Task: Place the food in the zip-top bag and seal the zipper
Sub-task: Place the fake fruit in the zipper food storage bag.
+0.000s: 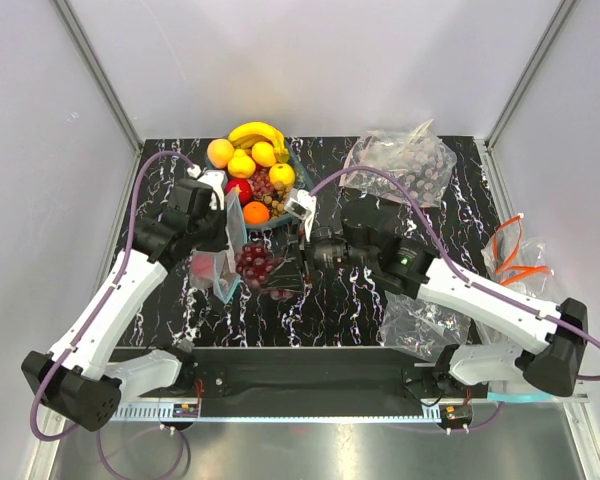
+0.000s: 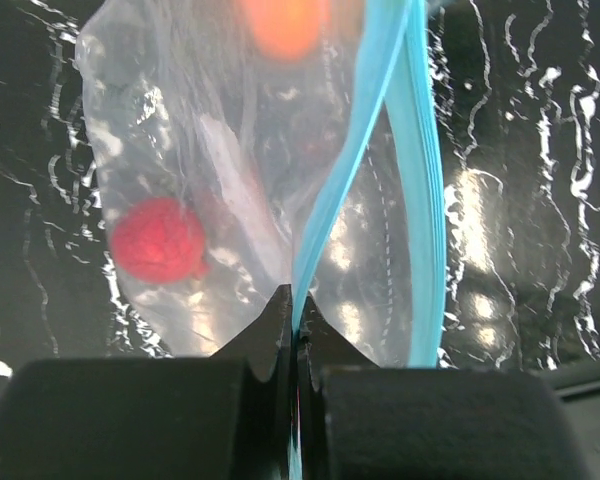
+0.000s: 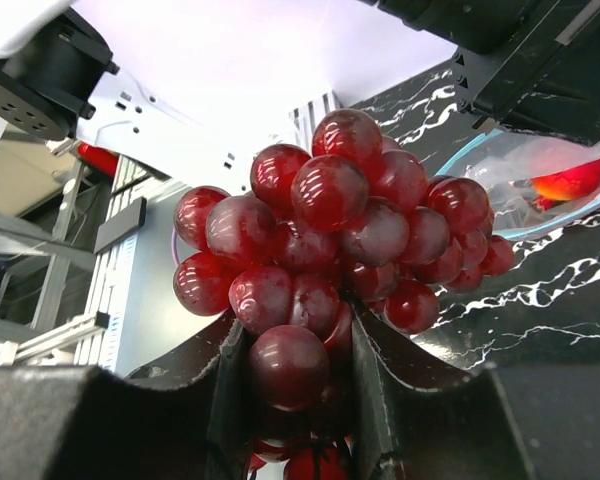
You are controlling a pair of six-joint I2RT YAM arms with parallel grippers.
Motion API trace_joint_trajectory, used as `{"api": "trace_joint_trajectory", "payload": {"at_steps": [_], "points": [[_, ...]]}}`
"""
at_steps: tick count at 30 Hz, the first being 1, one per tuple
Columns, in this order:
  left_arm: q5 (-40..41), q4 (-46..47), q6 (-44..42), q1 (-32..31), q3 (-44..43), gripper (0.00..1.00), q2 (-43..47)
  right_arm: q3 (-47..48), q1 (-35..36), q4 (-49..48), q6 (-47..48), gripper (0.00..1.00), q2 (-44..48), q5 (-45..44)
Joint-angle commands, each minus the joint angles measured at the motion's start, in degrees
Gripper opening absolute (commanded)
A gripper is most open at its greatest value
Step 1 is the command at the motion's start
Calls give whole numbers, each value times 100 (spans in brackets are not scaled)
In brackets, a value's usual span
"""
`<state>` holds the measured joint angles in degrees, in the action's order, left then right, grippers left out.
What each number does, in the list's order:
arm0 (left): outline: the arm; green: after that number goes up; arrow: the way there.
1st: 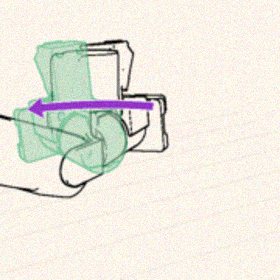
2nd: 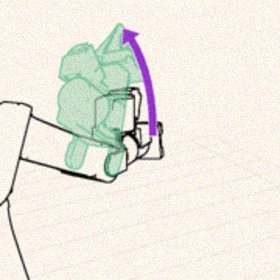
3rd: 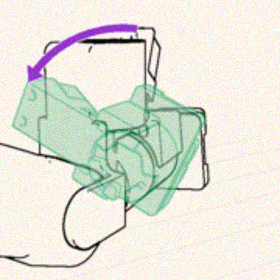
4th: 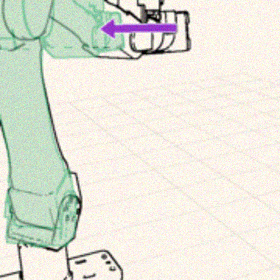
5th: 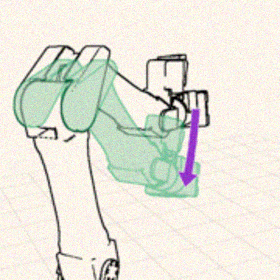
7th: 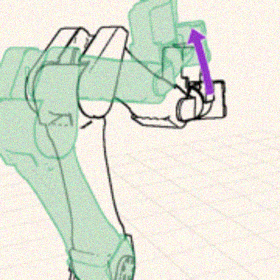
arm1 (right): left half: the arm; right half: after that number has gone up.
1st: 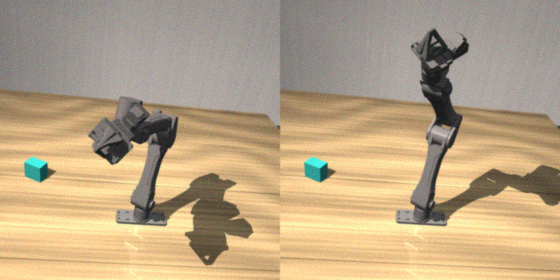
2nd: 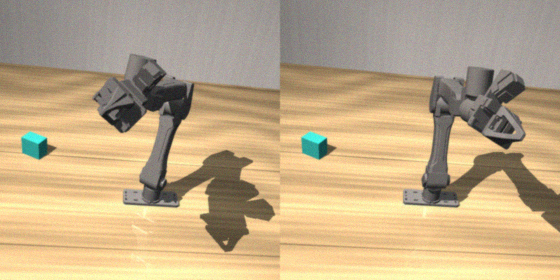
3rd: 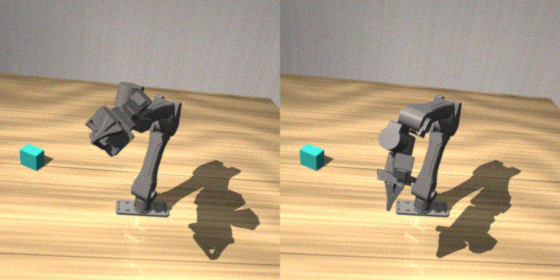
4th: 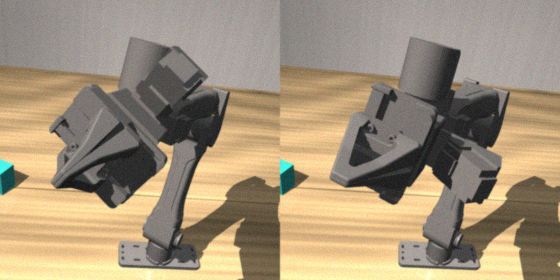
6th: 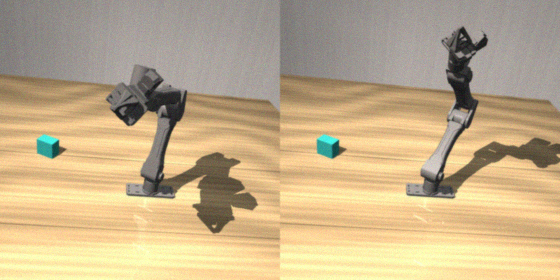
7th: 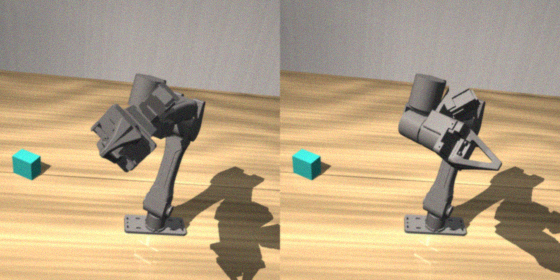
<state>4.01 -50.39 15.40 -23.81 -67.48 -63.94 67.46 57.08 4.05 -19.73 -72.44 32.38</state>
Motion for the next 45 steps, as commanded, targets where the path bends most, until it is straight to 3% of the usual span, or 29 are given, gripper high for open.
{"api": "trace_joint_trajectory", "payload": {"at_steps": [1,10,16,23,30,38,45], "points": [[-575,64,121,17,-239,0,-13,399,40,-563,-75,35,-173,383],[-1051,179,157,17,-19,0,-22,268,31,-1047,-93,35,-709,269],[-683,38,165,26,-37,0,136,31,22,-1319,-180,34,-1131,-512],[-419,-32,288,35,7,1,321,-260,-65,-1671,-943,34,-1491,-1110],[-453,170,236,35,366,0,488,363,-118,-653,-1823,35,-1931,-1532],[-902,644,446,35,824,0,681,953,-197,-186,-3079,38,-2221,-1848],[-1165,504,438,35,667,0,769,1313,-224,25,-2950,37,-2791,-2526]]}}
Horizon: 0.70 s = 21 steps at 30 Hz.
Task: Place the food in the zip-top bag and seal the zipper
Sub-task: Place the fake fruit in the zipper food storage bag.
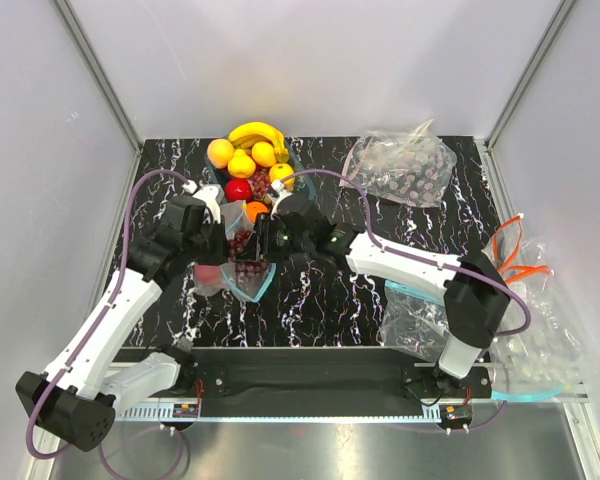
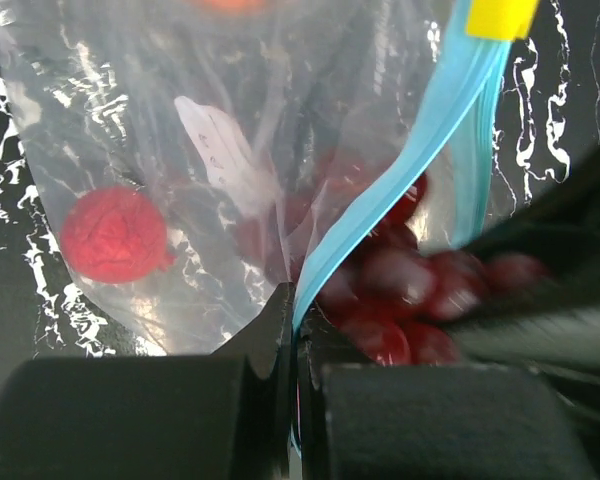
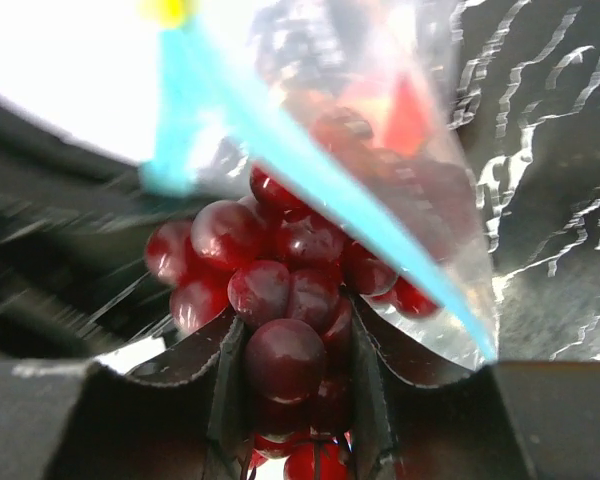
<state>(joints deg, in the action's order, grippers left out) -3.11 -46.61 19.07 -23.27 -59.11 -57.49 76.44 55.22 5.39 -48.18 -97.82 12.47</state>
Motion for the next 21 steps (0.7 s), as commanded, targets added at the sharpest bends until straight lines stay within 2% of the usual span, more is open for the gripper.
{"api": "trace_joint_trajectory", "payload": {"at_steps": [1,3,4,6,7,9,13,17,21], "points": [[-479,39,62,-29,-206,0,107,459,-12,-47,1,37,-325,-726],[-506,-93,44,-29,-390,0,89,477,23,-55,98,39,-483,-895],[-549,-172,35,-29,-443,0,98,459,41,-134,177,44,-518,-921],[-611,-234,18,-20,-592,0,89,581,103,-109,300,59,-650,-957],[-672,-313,0,-29,-636,0,63,678,138,-12,466,79,-668,-1053],[-638,-401,-35,-20,-776,0,19,845,269,252,643,86,-581,-1368],[-358,-603,-105,-20,-953,0,-69,661,349,401,907,87,-54,-1615],[-58,-630,-149,-11,-1049,0,-122,600,384,980,1048,79,543,-1747],[-5,-630,-176,-3,-1111,0,-227,442,402,1481,1136,76,1010,-1967]]}}
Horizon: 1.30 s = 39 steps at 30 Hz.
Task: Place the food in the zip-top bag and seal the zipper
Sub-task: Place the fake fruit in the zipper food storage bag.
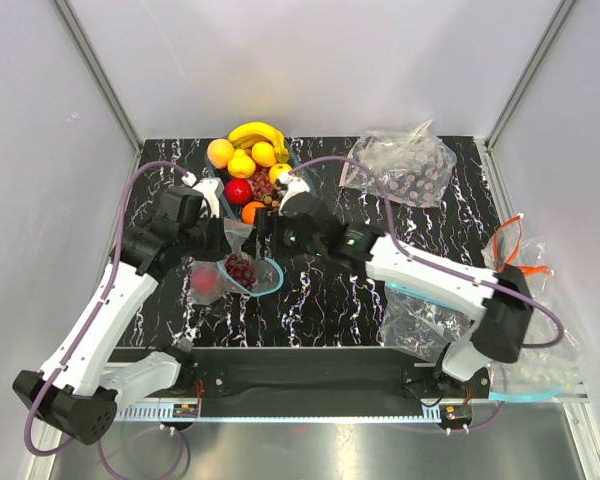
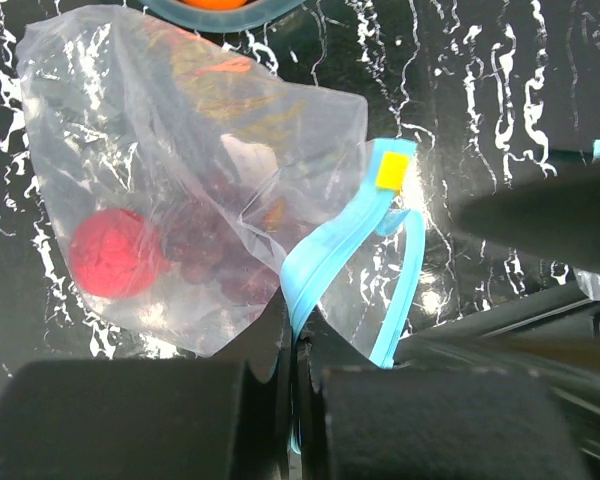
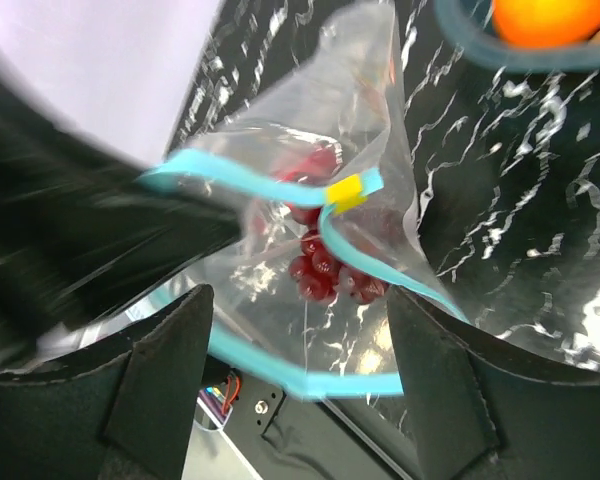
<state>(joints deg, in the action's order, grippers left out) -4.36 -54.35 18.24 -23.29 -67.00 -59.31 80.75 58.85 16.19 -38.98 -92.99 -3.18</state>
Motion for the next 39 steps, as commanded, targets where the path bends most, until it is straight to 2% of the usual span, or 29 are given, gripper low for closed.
{"api": "trace_joint_trajectory", "payload": {"at_steps": [1,6,11,19,23,26,27,28,29,35,38,39], "points": [[120,135,-93,0,-322,0,-54,-15,48,708,242,76,588,-585],[172,161,-92,0,-322,0,-72,-217,48,1334,119,72,694,-948],[146,153,-101,9,-331,0,-81,-858,39,878,-22,70,695,-877],[208,100,-136,9,-349,0,-46,-877,39,395,-127,66,-34,-824],[216,91,-136,9,-340,0,-28,-456,39,473,-136,56,-632,-825],[260,38,-145,17,-375,0,-11,-174,39,657,-101,28,-764,-763],[295,21,-137,17,-401,0,-11,-148,48,675,-75,11,-721,-763],[304,3,-136,17,-419,0,7,-121,48,745,-57,4,-642,-780],[313,3,-128,35,-428,0,42,-25,39,815,-39,0,-441,-807],[-55,3,-5,44,-401,0,156,590,74,948,207,0,368,-184],[-511,99,171,174,-252,0,331,740,83,1027,277,0,457,-121],[-940,204,241,289,-191,0,393,775,83,1097,303,0,405,-287]]}}
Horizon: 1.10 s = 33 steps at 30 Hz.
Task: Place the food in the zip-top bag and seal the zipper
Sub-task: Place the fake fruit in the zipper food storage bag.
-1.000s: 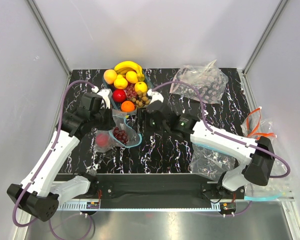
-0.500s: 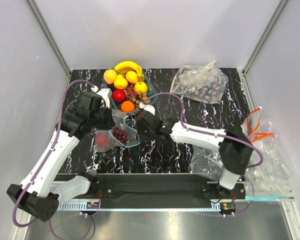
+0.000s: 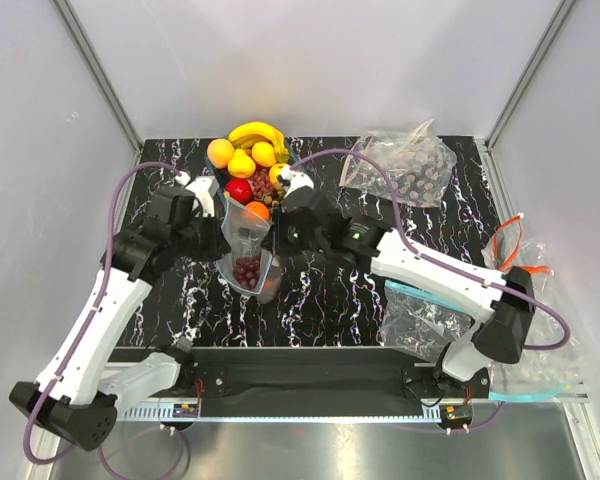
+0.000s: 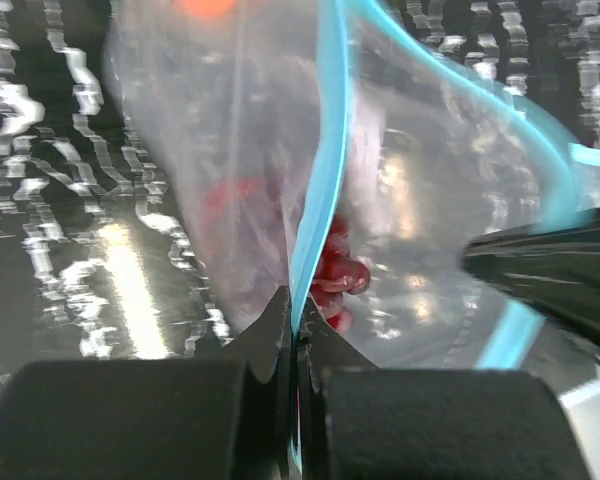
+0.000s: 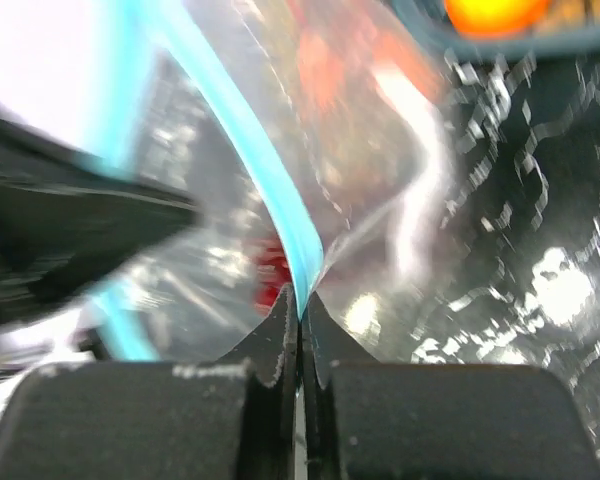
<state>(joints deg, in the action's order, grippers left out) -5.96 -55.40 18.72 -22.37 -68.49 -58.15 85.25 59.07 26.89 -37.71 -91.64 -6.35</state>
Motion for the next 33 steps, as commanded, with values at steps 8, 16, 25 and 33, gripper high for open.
{"api": "trace_joint_trajectory", "payload": {"at_steps": [8,16,25,33], "points": [[-724,170,132,1533,-138,0,628,272,61,-18,141,0,41,309],[1264,2,-123,1481,-587,0,1043,686,44,96,317,21,-539,688],[868,748,-150,1411,291,0,647,721,-237,-8,633,52,-558,459],[455,1294,-219,1402,1021,0,269,1114,-1124,70,827,59,-1029,485]]}}
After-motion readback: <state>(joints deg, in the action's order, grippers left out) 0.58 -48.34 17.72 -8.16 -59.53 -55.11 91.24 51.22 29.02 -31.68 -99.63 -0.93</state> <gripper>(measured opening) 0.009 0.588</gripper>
